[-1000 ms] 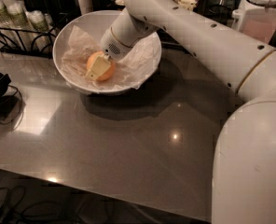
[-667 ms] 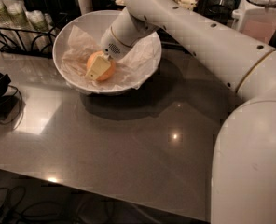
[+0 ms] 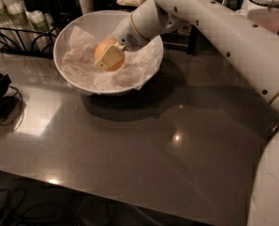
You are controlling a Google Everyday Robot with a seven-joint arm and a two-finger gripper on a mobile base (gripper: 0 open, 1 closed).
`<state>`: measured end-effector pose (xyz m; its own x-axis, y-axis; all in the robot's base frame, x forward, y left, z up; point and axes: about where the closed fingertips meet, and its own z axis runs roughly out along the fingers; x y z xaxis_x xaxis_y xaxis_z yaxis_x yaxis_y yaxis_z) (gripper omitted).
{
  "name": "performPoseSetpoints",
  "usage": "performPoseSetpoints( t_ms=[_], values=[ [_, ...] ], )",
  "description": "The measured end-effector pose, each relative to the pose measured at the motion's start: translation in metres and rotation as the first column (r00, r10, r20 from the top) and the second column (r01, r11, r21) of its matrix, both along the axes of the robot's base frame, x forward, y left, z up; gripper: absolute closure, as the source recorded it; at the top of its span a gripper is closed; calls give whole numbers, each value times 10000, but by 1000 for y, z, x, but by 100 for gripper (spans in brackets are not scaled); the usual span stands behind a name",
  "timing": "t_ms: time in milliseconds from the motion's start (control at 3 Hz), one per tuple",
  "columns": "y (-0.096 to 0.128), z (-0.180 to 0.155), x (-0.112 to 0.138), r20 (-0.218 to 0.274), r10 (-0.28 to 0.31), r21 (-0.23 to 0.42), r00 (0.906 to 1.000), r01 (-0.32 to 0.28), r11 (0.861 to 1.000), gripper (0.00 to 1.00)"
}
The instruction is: Pick orange from white bowl
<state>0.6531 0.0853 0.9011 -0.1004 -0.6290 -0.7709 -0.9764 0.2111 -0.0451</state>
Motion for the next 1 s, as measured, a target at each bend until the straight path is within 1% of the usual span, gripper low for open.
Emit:
performPoseSetpoints(
  t_ms=[333,667,1000],
  values=[
    [-18,35,-16,636,-186,194,9978,174,9997,100],
    [-24,61,-28,1121,-113,222,9936,88,9997,100],
    [-24,61,-28,1125,-112,222,9936,88,9997,100]
  ],
)
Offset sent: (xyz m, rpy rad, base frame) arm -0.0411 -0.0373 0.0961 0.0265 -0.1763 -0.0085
